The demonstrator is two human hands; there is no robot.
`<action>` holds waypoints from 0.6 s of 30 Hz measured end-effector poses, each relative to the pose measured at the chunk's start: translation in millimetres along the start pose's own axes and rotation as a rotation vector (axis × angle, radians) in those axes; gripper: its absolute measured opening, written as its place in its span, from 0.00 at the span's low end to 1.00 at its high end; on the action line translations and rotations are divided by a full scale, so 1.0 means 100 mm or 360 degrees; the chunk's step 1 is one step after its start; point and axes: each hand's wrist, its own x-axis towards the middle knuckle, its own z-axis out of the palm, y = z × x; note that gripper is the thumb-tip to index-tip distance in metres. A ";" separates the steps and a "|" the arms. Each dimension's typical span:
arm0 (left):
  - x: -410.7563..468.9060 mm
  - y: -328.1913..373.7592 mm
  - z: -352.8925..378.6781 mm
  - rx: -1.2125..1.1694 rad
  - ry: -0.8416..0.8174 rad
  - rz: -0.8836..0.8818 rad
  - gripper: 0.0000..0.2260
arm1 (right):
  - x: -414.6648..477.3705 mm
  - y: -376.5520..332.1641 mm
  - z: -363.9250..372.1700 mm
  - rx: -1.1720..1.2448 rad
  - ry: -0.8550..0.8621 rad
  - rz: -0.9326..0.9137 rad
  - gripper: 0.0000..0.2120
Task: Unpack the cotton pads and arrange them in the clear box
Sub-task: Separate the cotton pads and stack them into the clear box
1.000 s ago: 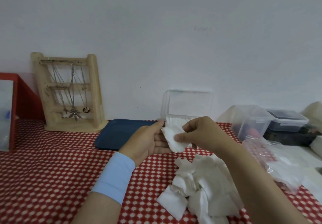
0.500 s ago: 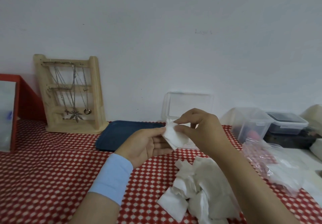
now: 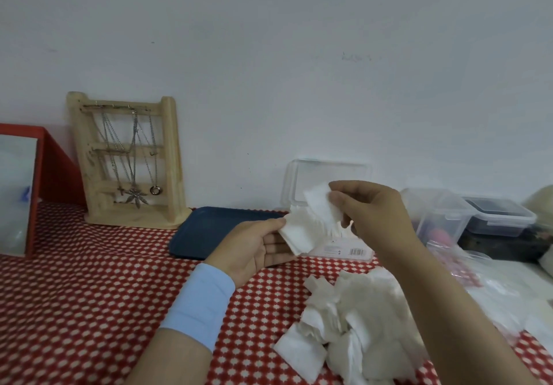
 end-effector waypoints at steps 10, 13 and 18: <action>-0.05 0.05 0.05 0.0058 -0.0092 0.0057 0.13 | -0.12 0.07 0.25 -0.0801 -0.0150 -0.0157 0.08; -0.05 0.05 0.05 0.0052 -0.0113 0.0061 0.14 | -0.15 0.05 0.24 -0.0859 -0.0224 -0.0167 0.14; -0.06 0.07 0.08 0.0054 -0.0149 0.0056 0.17 | -0.12 0.03 0.21 -0.0670 -0.0316 -0.0028 0.16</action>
